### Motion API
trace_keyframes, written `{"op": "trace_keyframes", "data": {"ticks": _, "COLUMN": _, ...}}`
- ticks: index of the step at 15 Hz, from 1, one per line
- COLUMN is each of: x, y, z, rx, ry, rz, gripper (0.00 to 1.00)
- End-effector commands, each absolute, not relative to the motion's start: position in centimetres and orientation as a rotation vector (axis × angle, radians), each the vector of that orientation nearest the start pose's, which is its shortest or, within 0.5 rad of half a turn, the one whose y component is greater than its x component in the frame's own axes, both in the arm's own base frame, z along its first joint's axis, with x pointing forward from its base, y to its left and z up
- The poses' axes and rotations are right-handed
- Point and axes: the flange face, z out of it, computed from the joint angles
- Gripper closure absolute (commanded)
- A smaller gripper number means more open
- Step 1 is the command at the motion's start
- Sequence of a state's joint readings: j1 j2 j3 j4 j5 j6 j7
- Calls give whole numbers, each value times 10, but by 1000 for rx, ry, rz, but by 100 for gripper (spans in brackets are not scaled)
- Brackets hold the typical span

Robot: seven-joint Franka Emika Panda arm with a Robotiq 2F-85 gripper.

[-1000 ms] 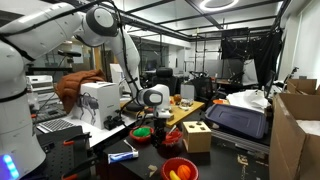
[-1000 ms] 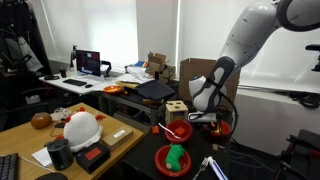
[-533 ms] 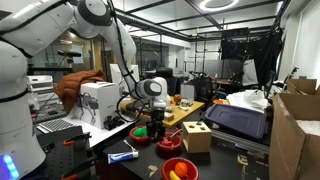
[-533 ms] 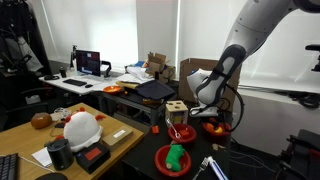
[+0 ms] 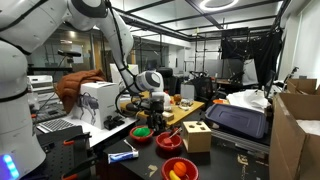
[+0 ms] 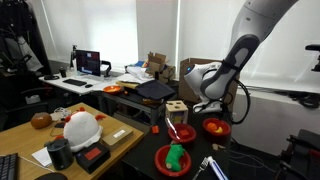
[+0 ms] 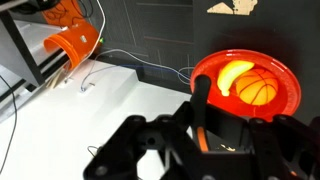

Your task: Put the pliers on the table

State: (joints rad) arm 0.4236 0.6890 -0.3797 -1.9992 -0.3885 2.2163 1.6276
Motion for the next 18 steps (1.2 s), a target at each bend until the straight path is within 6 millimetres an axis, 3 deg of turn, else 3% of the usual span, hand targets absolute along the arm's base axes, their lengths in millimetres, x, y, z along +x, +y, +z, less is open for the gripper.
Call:
{"op": "trace_keyframes", "data": {"ticks": 1, "x": 563, "y": 21, "z": 137, "rx": 2114, "ry": -1298, "rz": 185, "gripper": 95}}
{"op": "trace_keyframes", "data": {"ticks": 11, "x": 631, "y": 98, "z": 149, "rx": 2603, "ry": -796, "rz": 351, "gripper": 95}}
{"op": "trace_keyframes", "data": {"ticks": 18, "x": 686, "y": 164, "z": 130, "rx": 2836, "ry": -335, "rz": 293, "gripper": 95}}
